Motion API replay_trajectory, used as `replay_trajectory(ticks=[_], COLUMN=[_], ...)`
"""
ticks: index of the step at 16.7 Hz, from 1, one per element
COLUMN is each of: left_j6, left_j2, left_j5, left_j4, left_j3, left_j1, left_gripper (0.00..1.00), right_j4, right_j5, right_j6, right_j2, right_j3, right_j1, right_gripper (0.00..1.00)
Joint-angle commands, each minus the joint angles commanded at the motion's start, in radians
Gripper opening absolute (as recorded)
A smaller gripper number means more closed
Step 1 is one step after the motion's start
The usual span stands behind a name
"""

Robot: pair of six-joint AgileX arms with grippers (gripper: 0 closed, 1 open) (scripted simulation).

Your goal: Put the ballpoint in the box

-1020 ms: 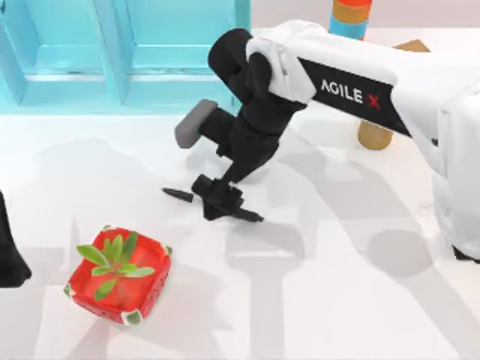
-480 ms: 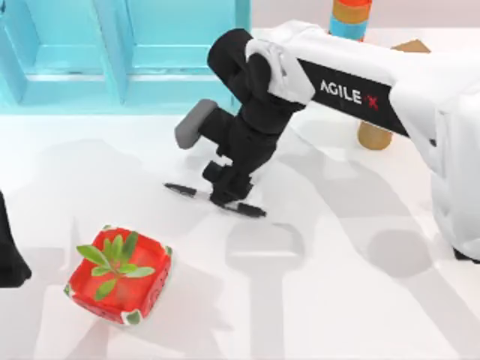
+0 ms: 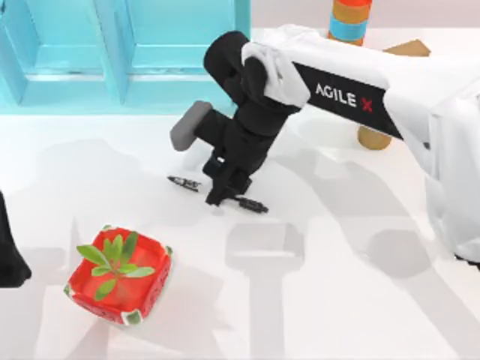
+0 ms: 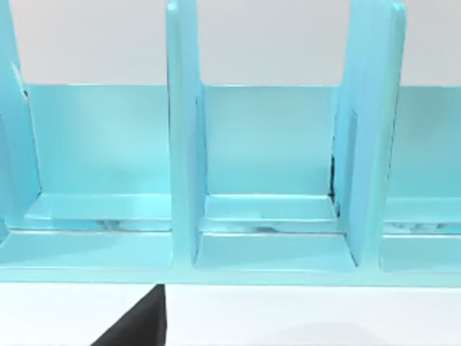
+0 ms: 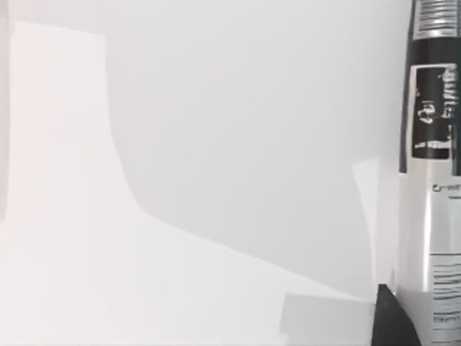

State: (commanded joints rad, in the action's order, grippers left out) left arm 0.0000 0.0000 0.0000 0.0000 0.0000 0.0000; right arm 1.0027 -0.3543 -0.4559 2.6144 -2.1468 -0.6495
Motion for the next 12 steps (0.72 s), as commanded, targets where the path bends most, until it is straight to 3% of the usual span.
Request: replay_trajectory(ticks=[6,12], left_j6=[0.0,0.0], left_j2=[0.0,0.0], left_j5=[0.0,0.0], left_j4=[0.0,0.0], left_j3=[0.0,0.0], left_j1=[0.0,0.0], left_gripper=[1.0,1.0], right_j4=[0.078,0.369], right_j5=[0.029,0.03], right_j6=[-0.01,-0.018], right_j2=[-0.028,-0.014], right_j3=[-0.087,-0.421], right_j1=[0.027,0.025], right_gripper=[0.0,0.0])
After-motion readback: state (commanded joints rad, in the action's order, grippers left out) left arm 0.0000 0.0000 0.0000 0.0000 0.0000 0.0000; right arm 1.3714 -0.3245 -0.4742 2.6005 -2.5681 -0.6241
